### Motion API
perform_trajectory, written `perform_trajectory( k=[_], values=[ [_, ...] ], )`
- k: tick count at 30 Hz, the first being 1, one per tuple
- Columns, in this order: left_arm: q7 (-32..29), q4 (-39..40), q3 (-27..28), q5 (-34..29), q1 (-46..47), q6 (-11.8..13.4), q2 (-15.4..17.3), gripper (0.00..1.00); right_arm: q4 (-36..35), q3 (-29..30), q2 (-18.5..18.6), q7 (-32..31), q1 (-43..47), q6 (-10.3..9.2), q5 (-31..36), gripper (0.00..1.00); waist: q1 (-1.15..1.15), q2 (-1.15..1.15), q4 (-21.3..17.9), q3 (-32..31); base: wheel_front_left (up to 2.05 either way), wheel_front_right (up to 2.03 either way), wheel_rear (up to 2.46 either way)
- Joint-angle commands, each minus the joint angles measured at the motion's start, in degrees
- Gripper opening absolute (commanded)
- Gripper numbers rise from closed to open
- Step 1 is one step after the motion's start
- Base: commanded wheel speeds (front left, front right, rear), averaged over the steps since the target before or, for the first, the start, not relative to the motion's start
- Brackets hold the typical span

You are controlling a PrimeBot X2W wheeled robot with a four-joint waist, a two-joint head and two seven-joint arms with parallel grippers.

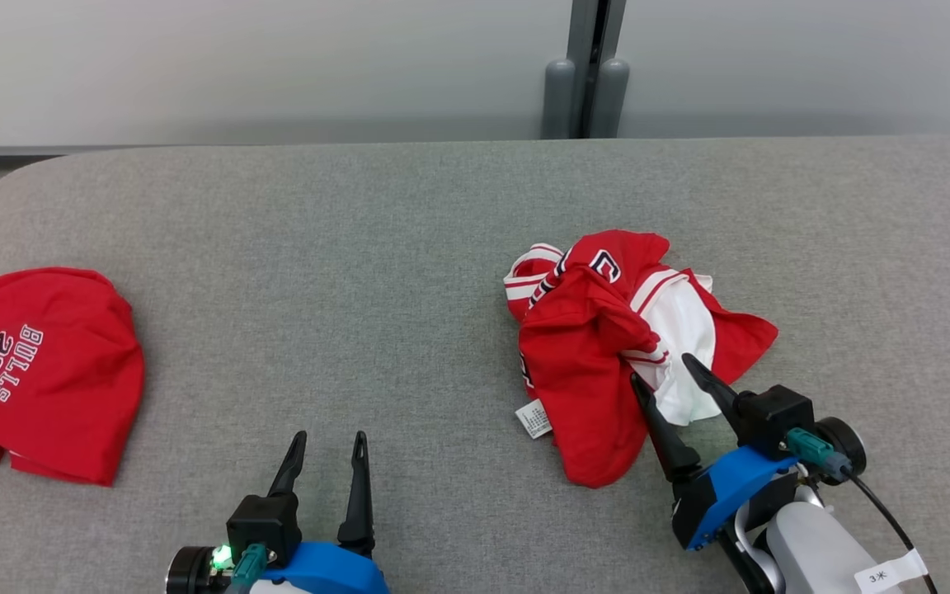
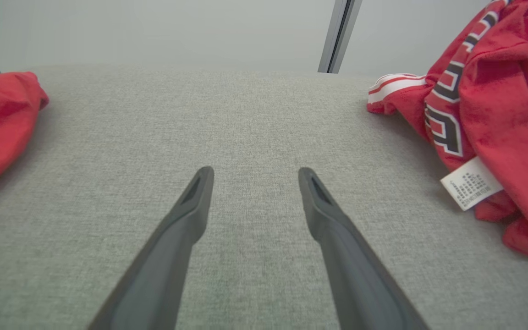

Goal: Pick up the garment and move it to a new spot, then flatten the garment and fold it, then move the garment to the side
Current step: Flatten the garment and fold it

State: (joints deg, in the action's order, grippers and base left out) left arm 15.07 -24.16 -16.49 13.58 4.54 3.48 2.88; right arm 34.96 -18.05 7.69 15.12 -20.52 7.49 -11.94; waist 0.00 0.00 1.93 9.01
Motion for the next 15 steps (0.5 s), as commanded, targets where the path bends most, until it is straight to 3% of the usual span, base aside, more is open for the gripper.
perform_trajectory(
  k=[1,2,3,10,15],
  values=[
    [0.2,-0.2,-0.2,0.5,0.9,0.0,0.0,1.00,0.9,0.9,-0.1,0.0,-1.0,0.00,1.0,0.97,0.00,0.00,0.5,0.7,0.00,0.00,0.00],
    [0.2,-0.2,-0.2,0.7,1.0,0.2,0.0,1.00,1.3,1.2,-0.2,0.0,-1.3,0.00,1.2,0.68,0.00,0.00,0.6,0.8,0.00,0.00,0.00],
    [0.2,-0.2,-0.2,0.8,1.0,0.3,0.0,1.00,1.3,1.8,-0.2,0.0,-1.6,0.00,1.3,0.00,0.00,0.00,0.6,1.0,0.00,0.00,0.00],
    [0.2,0.2,-1.4,2.2,2.0,0.6,0.0,1.00,-7.1,3.9,2.7,0.0,-6.9,0.00,2.5,0.00,0.00,0.00,0.7,2.0,0.00,0.00,0.00],
    [0.2,0.0,-2.8,2.9,3.1,0.7,0.0,1.00,-12.8,-1.0,4.1,0.0,-19.2,0.00,2.7,0.00,0.00,0.00,1.5,2.3,0.00,0.00,0.00]
  ],
)
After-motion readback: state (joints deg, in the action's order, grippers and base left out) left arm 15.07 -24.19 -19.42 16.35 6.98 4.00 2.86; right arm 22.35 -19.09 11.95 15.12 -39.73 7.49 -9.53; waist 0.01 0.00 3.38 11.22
